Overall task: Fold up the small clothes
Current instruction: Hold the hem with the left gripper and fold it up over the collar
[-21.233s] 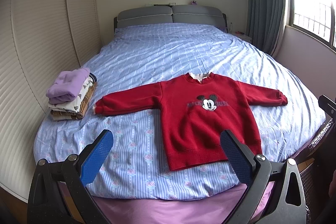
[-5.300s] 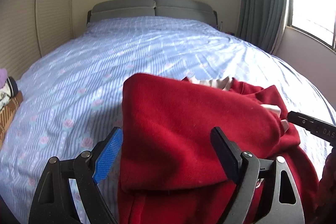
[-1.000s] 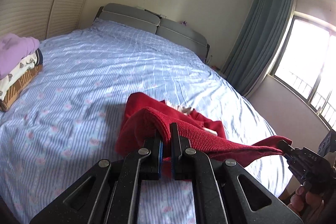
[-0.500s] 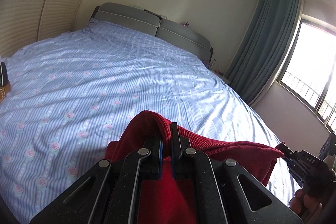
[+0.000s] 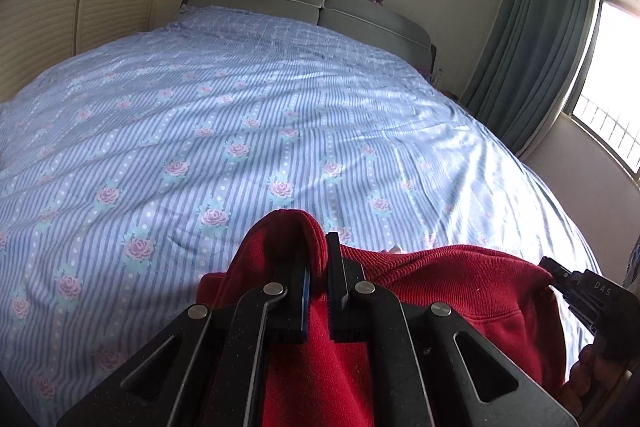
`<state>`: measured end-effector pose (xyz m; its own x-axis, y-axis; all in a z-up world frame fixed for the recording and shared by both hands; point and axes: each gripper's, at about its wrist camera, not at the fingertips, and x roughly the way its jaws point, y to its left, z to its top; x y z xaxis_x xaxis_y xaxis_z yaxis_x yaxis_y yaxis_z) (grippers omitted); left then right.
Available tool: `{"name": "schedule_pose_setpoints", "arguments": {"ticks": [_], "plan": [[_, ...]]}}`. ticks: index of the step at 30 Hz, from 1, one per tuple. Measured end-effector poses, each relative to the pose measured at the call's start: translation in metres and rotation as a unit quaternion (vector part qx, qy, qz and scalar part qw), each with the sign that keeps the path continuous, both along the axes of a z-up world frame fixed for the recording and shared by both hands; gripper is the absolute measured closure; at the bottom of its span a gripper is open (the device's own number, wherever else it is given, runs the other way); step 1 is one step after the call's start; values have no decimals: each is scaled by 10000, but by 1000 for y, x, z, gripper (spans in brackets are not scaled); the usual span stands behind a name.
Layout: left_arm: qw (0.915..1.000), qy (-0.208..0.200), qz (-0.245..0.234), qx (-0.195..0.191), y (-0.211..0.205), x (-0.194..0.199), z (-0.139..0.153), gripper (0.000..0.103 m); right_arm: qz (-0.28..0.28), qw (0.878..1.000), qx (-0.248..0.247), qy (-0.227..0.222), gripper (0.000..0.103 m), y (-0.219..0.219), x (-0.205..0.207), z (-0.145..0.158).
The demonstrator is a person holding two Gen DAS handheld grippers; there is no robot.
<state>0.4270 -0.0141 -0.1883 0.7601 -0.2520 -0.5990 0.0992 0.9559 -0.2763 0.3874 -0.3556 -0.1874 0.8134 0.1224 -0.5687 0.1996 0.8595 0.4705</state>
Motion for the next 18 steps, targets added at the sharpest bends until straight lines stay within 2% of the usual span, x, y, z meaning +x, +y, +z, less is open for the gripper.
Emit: {"name": "schedule_pose_setpoints", "arguments": {"ticks": [2, 4, 5, 6, 9, 10, 11, 13, 14, 15, 16, 17, 18], "plan": [[9999, 61, -11, 90, -2, 2, -2, 94, 36, 10000, -44, -15, 87, -1, 0, -1], [9998, 39, -68, 180, -5, -1, 2, 94, 87, 9999, -48, -28, 72, -1, 0, 2], [9997, 25, -103, 222, -5, -3, 5, 94, 58, 9999, -83, -17, 59, -3, -2, 3], [9996, 13, -144, 253, -5, -4, 7, 93, 4, 9999, -146, -31, 53, -3, -5, 7], [9987, -81, -345, 356, -3, -13, 17, 90, 1, 9994, -295, -172, 52, -2, -12, 19], [9981, -114, -445, 410, -3, -16, 19, 85, 17, 9990, -393, -228, 51, -2, -18, 24], [9973, -142, -535, 487, -2, -19, 20, 80, 24, 9981, -548, -282, 48, -1, -23, 29], [9960, -166, -667, 568, 0, -24, 22, 78, 42, 9954, -886, -366, 42, -1, -32, 37], [9958, -167, -671, 593, 0, -27, 24, 72, 64, 9941, -1003, -399, 42, 0, -36, 39], [9961, -172, -579, 641, 2, -29, 25, 61, 101, 9933, -1078, -407, 42, 1, -40, 41], [9966, -211, -550, 583, 4, -32, 27, 42, 148, 9927, -1132, -393, 42, 2, -42, 42], [9969, -256, -495, 558, 5, -35, 29, 31, 189, 9921, -1184, -381, 42, 3, -44, 43], [9967, -309, -459, 592, 6, -38, 31, 30, 232, 9913, -1241, -380, 42, 6, -47, 44]]}}
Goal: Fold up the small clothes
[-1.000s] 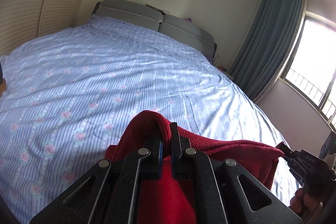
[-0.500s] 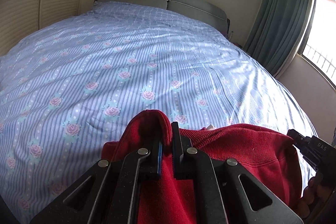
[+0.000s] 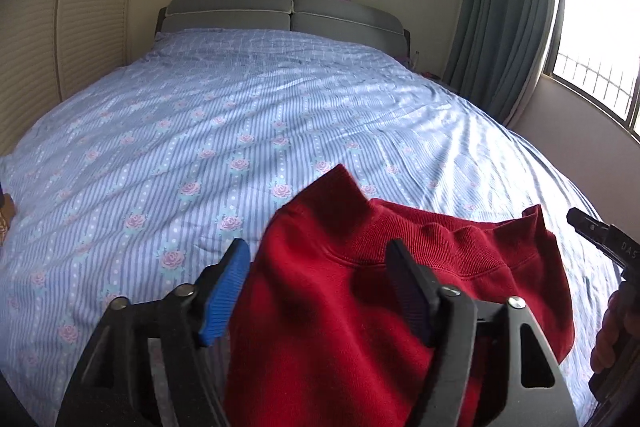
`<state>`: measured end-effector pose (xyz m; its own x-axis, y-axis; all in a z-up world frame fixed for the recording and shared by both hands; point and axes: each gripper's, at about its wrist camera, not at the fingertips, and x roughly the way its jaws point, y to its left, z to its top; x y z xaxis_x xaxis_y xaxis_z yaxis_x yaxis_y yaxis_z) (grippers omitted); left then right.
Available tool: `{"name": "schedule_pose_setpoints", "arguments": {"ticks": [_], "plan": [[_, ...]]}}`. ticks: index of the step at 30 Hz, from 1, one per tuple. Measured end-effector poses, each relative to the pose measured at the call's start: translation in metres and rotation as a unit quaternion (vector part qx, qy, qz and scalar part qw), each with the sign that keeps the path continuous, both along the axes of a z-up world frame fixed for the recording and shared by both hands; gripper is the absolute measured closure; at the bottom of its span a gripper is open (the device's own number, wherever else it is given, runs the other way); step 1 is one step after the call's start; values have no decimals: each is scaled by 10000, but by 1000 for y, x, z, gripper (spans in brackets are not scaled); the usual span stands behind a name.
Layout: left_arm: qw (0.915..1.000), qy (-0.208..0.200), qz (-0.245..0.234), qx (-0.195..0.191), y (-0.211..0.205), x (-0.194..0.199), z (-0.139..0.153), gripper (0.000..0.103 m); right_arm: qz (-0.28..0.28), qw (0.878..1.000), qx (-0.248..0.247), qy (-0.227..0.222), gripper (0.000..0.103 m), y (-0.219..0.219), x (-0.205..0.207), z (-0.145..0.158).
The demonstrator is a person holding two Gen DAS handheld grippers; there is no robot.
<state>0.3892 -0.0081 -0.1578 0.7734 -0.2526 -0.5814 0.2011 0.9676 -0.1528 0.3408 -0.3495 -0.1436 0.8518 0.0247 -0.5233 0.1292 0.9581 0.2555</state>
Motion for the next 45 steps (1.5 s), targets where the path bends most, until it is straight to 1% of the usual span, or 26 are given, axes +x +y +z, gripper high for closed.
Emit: {"name": "schedule_pose_setpoints", "arguments": {"ticks": [3, 7, 10, 12, 13, 14, 15, 16, 17, 18, 19, 20, 21, 23, 25, 27, 29, 32, 35, 38, 40, 41, 42, 43, 44, 45], "plan": [[9998, -10, -27, 208, 1, 3, 0, 30, 108, 9997, -204, 24, 42, 8, -4, 1], [9996, 198, -7, 203, 9, 21, -5, 31, 208, 9990, -375, 152, 42, 13, 3, -2], [9986, 424, -285, 159, 8, 36, -10, 31, 307, 9970, -622, 335, 42, 17, 15, -8], [9964, 639, -550, 131, 4, 45, -16, 34, 419, 9948, -799, 463, 42, 20, 24, -14], [9948, 738, -685, 119, 1, 48, -19, 44, 481, 9937, -870, 512, 42, 21, 28, -16], [9937, 803, -770, 166, -2, 49, -21, 56, 528, 9925, -938, 586, 42, 22, 31, -20], [9933, 807, -777, 270, -4, 49, -23, 62, 568, 9913, -982, 671, 44, 23, 35, -23], [9931, 803, -790, 316, -5, 50, -26, 77, 615, 9904, -995, 741, 48, 23, 38, -26], [9926, 848, -826, 279, -5, 50, -28, 84, 672, 9894, -1001, 807, 68, 23, 41, -30], [9926, 870, -811, 244, -4, 50, -30, 85, 728, 9880, -1025, 900, 82, 24, 43, -35], [9931, 850, -778, 223, -3, 50, -31, 87, 735, 9863, -1105, 976, 82, 25, 45, -38], [9936, 816, -755, 208, -2, 50, -30, 89, 728, 9862, -1157, 934, 88, 25, 45, -39], [9943, 761, -720, 191, -2, 50, -28, 90, 728, 9870, -1155, 850, 90, 25, 43, -38], [9959, 620, -647, 99, 1, 48, -20, 90, 610, 9888, -1161, 711, 91, 23, 41, -32], [9969, 510, -595, -27, 5, 47, -12, 90, 495, 9913, -1097, 528, 92, 21, 40, -21], [9976, 433, -513, -143, 9, 46, -9, 90, 443, 9929, -1009, 440, 92, 18, 43, -12], [9974, 528, -486, -96, 11, 50, -15, 90, 439, 9929, -980, 508, 92, 16, 49, -13], [9957, 817, -435, -12, 9, 57, -37, 89, 470, 9909, -972, 807, 92, 15, 63, -31], [9961, 739, -462, 165, 6, 51, -47, 89, 467, 9894, -957, 982, 91, 16, 66, -50], [9966, 620, -436, 334, 2, 46, -45, 86, 471, 9887, -1023, 993, 90, 18, 65, -53], [9972, 530, -397, 349, 0, 41, -37, 82, 473, 9878, -1092, 1010, 88, 20, 64, -49], [9977, 463, -357, 358, 0, 37, -31, 74, 447, 9882, -1100, 971, 84, 21, 61, -44], [9980, 389, -321, 374, -1, 32, -25, 69, 400, 9891, -1107, 889, 74, 21, 56, -37], [9984, 295, -307, 376, -3, 26, -18, 61, 310, 9899, -1140, 787, 69, 22, 50, -30], [9987, 191, -306, 368, -4, 18, -12, 60, 217, 9905, -1181, 671, 60, 23, 42, -22], [9988, 94, -322, 357, -6, 9, -5, 59, 171, 9913, -1183, 555, 57, 25, 34, -14]]}}
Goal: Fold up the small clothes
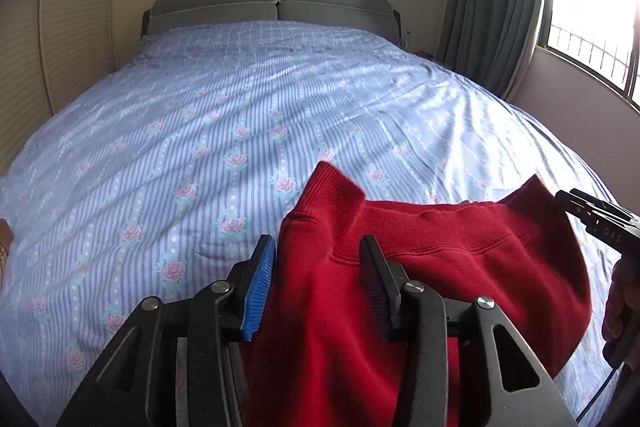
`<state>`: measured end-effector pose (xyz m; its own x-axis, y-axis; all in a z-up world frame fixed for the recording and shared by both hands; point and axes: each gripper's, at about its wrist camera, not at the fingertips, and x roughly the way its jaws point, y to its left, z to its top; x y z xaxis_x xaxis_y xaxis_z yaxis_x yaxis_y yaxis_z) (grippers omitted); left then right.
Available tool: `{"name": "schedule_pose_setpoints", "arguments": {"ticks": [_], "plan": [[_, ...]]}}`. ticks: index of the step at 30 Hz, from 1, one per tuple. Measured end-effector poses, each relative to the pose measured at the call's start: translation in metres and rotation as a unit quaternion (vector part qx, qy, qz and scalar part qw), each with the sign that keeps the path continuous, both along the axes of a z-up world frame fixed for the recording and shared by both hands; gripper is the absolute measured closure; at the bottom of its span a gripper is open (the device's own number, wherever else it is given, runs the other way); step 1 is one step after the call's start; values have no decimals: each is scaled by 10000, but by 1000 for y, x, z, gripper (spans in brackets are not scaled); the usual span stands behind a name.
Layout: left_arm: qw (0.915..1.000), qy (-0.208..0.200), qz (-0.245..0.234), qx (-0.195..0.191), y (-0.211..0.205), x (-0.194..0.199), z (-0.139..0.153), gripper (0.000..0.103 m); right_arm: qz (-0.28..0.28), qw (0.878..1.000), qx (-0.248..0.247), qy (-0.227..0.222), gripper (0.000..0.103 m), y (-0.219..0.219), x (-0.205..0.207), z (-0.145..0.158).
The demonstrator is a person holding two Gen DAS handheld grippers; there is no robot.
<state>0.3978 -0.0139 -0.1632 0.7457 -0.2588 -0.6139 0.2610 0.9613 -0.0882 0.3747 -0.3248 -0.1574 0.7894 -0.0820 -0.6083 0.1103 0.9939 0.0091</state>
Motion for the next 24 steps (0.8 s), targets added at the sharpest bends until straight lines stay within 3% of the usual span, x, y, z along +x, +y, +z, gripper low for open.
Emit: {"name": "schedule_pose_setpoints", "arguments": {"ticks": [4, 7, 9, 12, 14, 17, 20, 24], "plan": [[9989, -352, -220, -220, -12, -41, 18, 44, 186, 9992, 206, -293, 57, 13, -35, 18], [9973, -318, -577, -310, -29, -57, 12, 36, 529, 9977, 328, -261, 57, 33, -51, 12], [9982, -158, -564, -138, -37, -55, -1, 36, 649, 9976, 193, -126, 57, 47, -55, 1], [9992, 91, -293, -253, -27, -47, -20, 36, 565, 9982, 85, 180, 57, 52, -54, -20], [9993, 223, -2, -288, -14, -41, -32, 36, 340, 9986, 113, 378, 57, 42, -52, -34], [9978, 384, 18, -536, 1, -35, -46, 37, 9, 9981, 336, 507, 56, 20, -52, -51], [9994, 260, 30, -243, -6, -40, -47, 37, -29, 9977, 376, 570, 56, 14, -53, -57], [9996, 154, 126, -222, -11, -51, -30, 38, -125, 9976, 473, 491, 54, 15, -65, -40]]}}
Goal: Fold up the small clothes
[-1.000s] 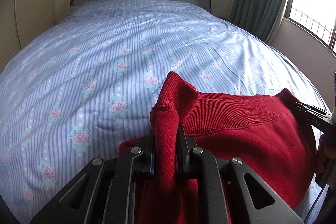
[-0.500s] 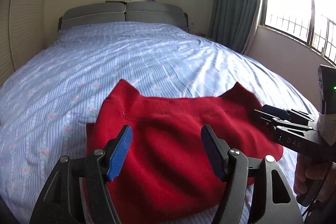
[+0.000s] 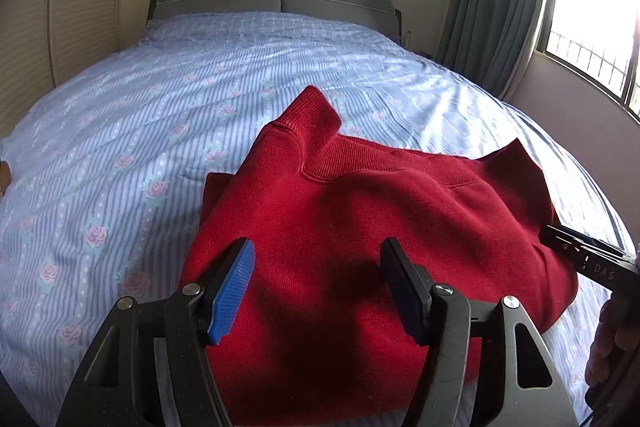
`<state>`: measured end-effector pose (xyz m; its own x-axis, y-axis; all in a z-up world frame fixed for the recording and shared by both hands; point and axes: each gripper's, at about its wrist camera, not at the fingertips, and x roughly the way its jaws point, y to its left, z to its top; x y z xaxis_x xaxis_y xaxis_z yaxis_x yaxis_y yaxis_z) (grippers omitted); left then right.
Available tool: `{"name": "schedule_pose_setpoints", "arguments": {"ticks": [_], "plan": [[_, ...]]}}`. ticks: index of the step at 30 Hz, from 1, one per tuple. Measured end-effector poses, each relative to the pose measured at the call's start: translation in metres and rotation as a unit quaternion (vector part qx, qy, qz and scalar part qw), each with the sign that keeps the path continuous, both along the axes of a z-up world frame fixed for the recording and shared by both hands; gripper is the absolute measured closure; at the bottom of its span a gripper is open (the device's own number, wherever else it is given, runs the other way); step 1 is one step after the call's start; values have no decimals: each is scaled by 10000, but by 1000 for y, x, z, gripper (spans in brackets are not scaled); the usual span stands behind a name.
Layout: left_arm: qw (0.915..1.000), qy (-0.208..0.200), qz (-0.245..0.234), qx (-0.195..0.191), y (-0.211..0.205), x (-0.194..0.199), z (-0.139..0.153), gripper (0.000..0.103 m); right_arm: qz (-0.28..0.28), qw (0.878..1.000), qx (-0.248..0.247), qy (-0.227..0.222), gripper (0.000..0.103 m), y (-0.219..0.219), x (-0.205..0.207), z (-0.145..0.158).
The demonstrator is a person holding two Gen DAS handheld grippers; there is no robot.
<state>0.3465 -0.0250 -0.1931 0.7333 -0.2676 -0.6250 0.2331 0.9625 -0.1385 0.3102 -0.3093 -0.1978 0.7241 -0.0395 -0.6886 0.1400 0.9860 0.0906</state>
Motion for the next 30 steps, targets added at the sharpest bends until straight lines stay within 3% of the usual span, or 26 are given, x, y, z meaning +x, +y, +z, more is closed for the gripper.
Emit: {"name": "schedule_pose_setpoints", "arguments": {"ticks": [1, 5, 13, 19, 21, 26, 30], "plan": [[10000, -43, 26, 17, 0, -5, 5, 38, -49, 9999, 104, -80, 53, -3, -7, 7], [9997, -234, 25, -12, -4, -31, 22, 37, -461, 9964, 572, -425, 21, -19, -50, 24], [9989, -313, 338, 58, -1, -71, 29, 36, -927, 9721, 2142, -246, 21, -44, -102, -10], [9988, -214, 431, 121, 3, -75, 25, 34, -838, 9601, 2657, -245, 25, -30, -88, -34], [9987, -197, 455, 95, 5, -75, 24, 34, -757, 9517, 2969, -191, 33, -28, -78, -43], [9986, -215, 478, 102, 4, -72, 23, 34, -916, 9313, 3515, -281, 33, -28, -61, -61], [9985, -130, 522, 48, 3, -65, 18, 34, -954, 9293, 3547, -397, 33, -26, -44, -67]]}}
